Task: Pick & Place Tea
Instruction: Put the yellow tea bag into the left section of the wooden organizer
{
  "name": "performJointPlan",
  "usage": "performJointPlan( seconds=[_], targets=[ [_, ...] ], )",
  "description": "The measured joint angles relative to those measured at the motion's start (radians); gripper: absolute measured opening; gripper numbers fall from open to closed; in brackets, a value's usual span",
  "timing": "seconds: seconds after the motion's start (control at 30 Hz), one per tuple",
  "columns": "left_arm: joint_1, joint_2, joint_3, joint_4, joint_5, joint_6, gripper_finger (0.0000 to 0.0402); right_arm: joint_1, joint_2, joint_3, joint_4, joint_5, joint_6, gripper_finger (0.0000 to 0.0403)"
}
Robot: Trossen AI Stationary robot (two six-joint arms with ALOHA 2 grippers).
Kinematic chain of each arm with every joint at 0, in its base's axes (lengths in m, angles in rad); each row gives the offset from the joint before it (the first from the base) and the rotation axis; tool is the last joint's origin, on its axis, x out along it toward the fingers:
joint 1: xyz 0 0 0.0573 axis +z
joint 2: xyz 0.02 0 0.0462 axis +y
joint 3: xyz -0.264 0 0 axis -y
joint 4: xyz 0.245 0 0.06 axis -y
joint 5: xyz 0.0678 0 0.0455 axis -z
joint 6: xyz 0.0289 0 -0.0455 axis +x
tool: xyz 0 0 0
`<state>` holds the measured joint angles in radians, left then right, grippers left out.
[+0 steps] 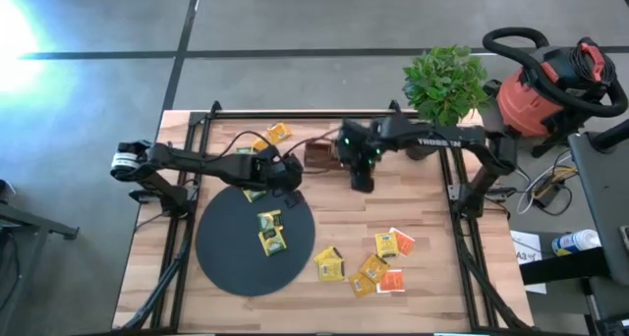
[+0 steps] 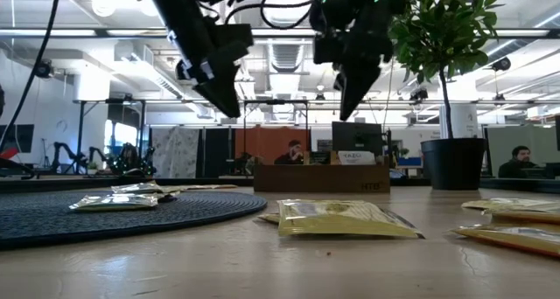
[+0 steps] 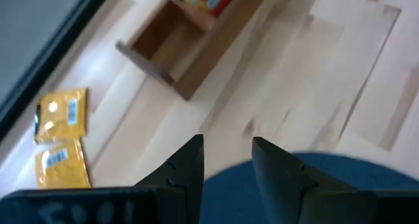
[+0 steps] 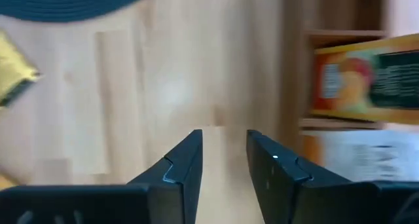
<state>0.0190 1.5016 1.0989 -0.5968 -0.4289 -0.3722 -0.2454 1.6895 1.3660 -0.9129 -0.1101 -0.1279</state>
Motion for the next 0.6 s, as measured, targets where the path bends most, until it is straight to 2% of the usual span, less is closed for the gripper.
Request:
performJointPlan(
  seconds=[0.13,0.27,0.4,0.6],
  targets=[
    [-0.028,-0.055,-0.083,0.002,0.015,-0.050,0.0124,0.100,-0.067,-0.084,0.047,-0.001,0.108,0.0113],
    [-0.070,-0.112,-0.198,0.054,0.111,-0.047,0.0124,0.181,-0.116,-0.160,0.119,-0.020,0.226,0.0106],
    [-0.118,-0.179,-0.311,0.122,0.247,-0.073,0.0124,0.218,-0.110,-0.223,0.253,-0.126,0.375,0.0097],
    [-0.225,-0.299,-0.430,0.124,0.264,-0.182,0.0124,0.242,-0.047,-0.264,0.538,-0.136,0.532,0.0089]
  ],
)
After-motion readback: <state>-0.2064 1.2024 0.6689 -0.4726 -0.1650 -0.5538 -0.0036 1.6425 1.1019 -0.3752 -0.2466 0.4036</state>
